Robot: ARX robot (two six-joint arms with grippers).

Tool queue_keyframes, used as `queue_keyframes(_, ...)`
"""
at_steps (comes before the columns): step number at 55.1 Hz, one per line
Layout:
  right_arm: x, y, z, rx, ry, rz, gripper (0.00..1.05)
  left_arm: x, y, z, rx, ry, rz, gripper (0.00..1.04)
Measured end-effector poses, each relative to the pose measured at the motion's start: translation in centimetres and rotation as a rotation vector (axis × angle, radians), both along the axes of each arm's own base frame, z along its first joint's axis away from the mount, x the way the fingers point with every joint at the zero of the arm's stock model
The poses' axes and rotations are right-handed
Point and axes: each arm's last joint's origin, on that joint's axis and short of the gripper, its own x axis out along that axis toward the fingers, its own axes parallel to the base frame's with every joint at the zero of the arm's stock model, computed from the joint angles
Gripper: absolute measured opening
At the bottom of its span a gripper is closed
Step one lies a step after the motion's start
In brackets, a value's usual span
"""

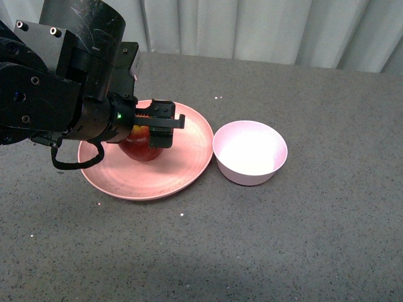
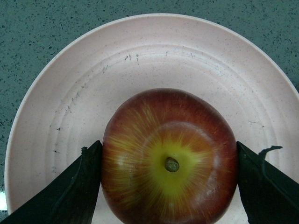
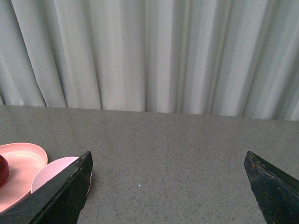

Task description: Move apple from plate to bowl

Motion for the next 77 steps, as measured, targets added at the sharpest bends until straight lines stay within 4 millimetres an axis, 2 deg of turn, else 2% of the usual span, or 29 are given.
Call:
queue_keyframes(11, 0.0, 0.0, 0.0, 0.000, 0.000, 0.000, 0.95, -0.4, -1.1, 1.4, -0.027, -0.021, -0.035, 0.73)
queue_keyframes(21, 0.0, 0.0, 0.0, 0.000, 0.000, 0.000, 0.95, -1.1, -4.5, 4.7, -0.086, -0.093, -0.147, 0.73)
queue_keyframes(29, 0.0, 0.0, 0.0, 0.000, 0.000, 0.000, 0.95, -1.2, -7.5, 5.7, -0.110, -0.113, -0.225, 0.73)
queue_keyframes(36, 0.0, 0.0, 0.0, 0.000, 0.000, 0.000, 0.95, -1.3, -9.0, 5.3, -0.109, -0.100, -0.262, 0.73)
queue_keyframes(46, 0.0, 0.0, 0.0, 0.000, 0.000, 0.000, 0.95, -1.4, -10.9, 3.6, -0.090, -0.060, -0.311, 0.73)
queue_keyframes(55, 0.0, 0.0, 0.0, 0.000, 0.000, 0.000, 0.95, -0.7, -12.2, 1.8, -0.068, -0.021, -0.314, 0.73)
queue_keyframes(77, 0.0, 0.0, 0.0, 0.000, 0.000, 0.000, 0.95, -0.1, -12.9, 0.6, -0.039, 0.010, -0.308, 0.73)
